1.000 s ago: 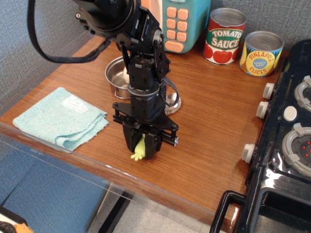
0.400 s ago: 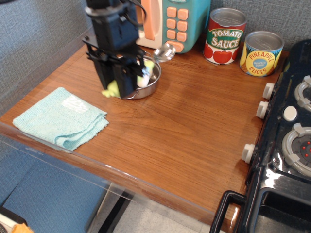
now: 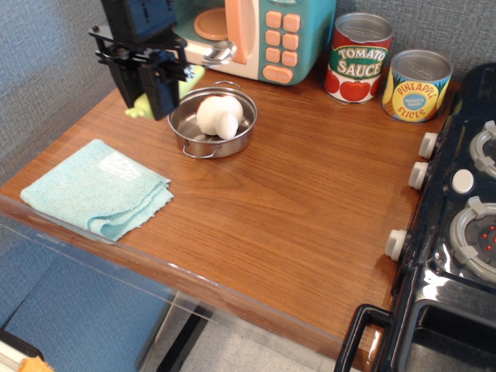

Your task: Move the spoon to the left of the pot

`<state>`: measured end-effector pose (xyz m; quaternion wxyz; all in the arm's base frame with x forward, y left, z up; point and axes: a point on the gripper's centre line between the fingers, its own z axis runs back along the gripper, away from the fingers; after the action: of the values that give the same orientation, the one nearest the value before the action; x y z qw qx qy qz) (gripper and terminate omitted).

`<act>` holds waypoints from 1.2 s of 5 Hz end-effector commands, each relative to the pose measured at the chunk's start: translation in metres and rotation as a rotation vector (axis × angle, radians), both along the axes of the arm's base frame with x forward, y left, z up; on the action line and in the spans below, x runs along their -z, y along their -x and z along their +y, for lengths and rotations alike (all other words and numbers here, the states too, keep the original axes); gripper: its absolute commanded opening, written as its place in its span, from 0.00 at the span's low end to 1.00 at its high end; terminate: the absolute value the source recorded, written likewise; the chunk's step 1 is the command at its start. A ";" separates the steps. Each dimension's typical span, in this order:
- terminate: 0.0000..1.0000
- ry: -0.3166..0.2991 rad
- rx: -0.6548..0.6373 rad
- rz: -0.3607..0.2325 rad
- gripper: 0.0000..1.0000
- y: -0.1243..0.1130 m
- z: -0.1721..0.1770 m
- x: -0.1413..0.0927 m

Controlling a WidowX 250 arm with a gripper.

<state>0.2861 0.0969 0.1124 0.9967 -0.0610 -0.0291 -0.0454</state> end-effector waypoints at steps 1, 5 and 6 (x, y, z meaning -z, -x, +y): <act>0.00 -0.071 -0.017 0.048 0.00 -0.003 0.056 0.012; 0.00 -0.209 0.068 0.165 0.00 -0.037 0.124 0.069; 0.00 -0.197 0.104 0.196 0.00 -0.038 0.120 0.076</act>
<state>0.3208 0.2083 0.0180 0.9908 0.0169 0.0971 -0.0924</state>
